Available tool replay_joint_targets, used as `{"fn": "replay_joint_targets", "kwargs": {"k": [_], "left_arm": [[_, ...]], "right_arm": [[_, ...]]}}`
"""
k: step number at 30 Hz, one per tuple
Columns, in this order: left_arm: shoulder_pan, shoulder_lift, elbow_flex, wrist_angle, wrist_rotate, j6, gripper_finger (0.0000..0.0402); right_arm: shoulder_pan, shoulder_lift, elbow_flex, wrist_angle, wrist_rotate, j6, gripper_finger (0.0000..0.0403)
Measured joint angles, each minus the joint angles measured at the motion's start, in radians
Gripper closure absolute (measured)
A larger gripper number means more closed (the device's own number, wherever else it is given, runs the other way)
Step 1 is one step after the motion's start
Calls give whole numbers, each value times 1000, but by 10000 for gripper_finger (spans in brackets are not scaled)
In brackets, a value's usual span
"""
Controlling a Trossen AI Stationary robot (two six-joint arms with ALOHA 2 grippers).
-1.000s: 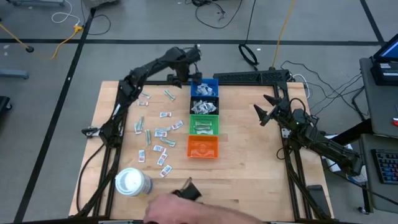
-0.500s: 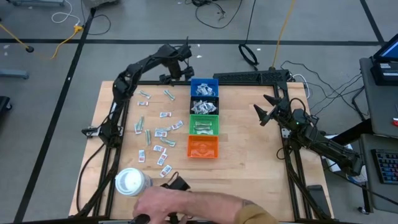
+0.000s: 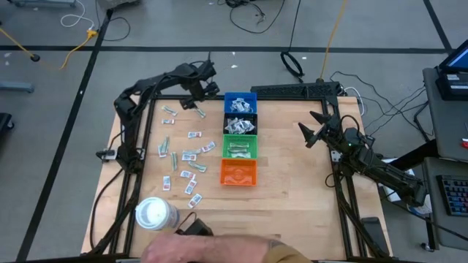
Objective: Pick & Place First Aid Supplies
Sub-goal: Put the green bandage into the green bin
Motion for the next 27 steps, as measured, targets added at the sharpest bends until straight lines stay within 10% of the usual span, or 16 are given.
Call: {"fn": "replay_joint_targets", "kwargs": {"k": [27], "left_arm": [[11, -19, -226, 58, -12, -74, 50]], "right_arm": [[0, 0, 0, 0, 0, 0, 9]]}}
